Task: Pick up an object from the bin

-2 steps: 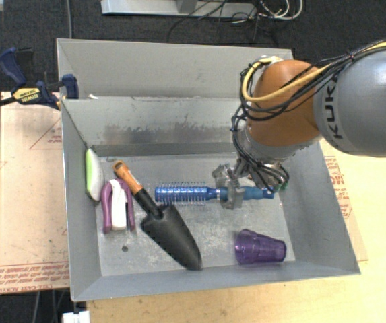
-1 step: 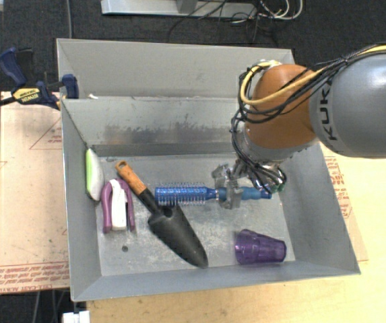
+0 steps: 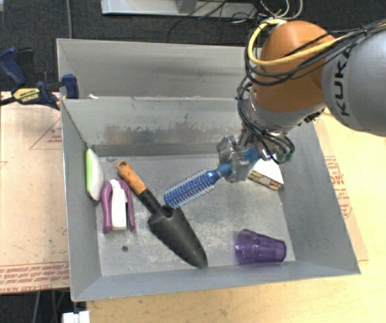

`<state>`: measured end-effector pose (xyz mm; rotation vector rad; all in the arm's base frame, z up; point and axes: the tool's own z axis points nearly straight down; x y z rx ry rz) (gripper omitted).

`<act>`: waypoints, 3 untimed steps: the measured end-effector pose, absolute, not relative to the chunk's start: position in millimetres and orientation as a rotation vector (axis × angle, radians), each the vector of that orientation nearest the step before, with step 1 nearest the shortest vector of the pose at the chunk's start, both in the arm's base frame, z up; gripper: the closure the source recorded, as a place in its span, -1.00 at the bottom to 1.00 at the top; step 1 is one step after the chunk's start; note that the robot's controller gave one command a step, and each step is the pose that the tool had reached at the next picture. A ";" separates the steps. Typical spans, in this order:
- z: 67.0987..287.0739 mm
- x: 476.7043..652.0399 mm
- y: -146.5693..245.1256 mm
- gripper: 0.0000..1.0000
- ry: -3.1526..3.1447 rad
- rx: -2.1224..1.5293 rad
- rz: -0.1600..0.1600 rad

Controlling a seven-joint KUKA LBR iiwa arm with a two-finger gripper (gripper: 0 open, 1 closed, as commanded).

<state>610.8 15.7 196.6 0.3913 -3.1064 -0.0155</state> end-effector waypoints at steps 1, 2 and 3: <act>69.6 594.6 3.0 1.00 -3.111 0.426 -0.017; 69.7 594.6 3.0 1.00 -3.111 0.427 -0.017; 138.6 595.4 5.0 1.00 -3.112 0.396 -0.018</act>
Offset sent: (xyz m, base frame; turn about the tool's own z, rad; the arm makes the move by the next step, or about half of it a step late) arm 0.0000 0.0000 0.0000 0.0000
